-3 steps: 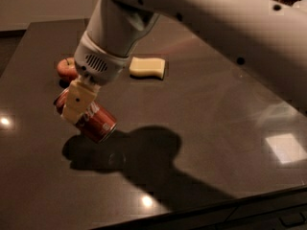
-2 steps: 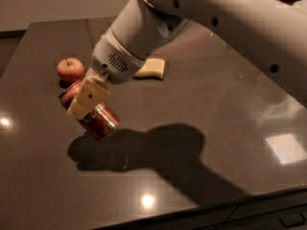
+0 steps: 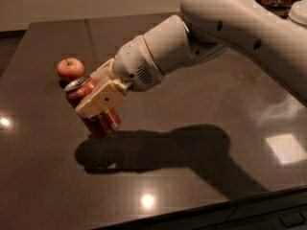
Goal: Place coke can upright
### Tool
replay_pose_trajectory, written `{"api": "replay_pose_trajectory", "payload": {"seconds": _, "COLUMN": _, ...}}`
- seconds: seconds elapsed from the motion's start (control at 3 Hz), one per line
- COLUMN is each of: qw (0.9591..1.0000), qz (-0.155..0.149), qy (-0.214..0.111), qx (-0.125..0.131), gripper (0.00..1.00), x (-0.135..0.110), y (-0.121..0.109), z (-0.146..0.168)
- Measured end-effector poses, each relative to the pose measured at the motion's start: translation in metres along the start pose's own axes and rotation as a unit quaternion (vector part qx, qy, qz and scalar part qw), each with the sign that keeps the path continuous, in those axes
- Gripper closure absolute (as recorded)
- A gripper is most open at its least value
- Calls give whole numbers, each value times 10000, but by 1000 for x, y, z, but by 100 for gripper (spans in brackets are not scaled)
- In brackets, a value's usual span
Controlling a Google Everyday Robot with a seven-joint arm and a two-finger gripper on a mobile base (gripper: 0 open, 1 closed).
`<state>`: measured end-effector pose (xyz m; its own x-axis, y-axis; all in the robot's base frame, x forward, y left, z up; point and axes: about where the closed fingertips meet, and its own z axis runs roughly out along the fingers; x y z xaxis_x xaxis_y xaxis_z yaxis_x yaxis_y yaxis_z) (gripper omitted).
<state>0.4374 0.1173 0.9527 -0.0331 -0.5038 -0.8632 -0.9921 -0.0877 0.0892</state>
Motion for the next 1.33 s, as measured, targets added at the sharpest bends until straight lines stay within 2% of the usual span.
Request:
{"api": "replay_pose_trajectory", "payload": {"seconds": 0.33, "qw": 9983, "qz": -363, "qy": -458, "qx": -7, "gripper": 100, "x": 3, "y": 6, "z": -5}}
{"api": "replay_pose_trajectory", "payload": {"seconds": 0.67, "qw": 9942, "qz": -765, "qy": -754, "qx": -11, "gripper": 100, "x": 8, "y": 14, "z": -7}}
{"api": "replay_pose_trajectory", "payload": {"seconds": 1.0, "qw": 9890, "qz": -1190, "qy": -880, "qx": -2, "gripper": 100, "x": 12, "y": 24, "z": -5}}
{"api": "replay_pose_trajectory", "payload": {"seconds": 1.33, "qw": 9856, "qz": -1385, "qy": -958, "qx": -118, "gripper": 100, "x": 17, "y": 29, "z": -1}}
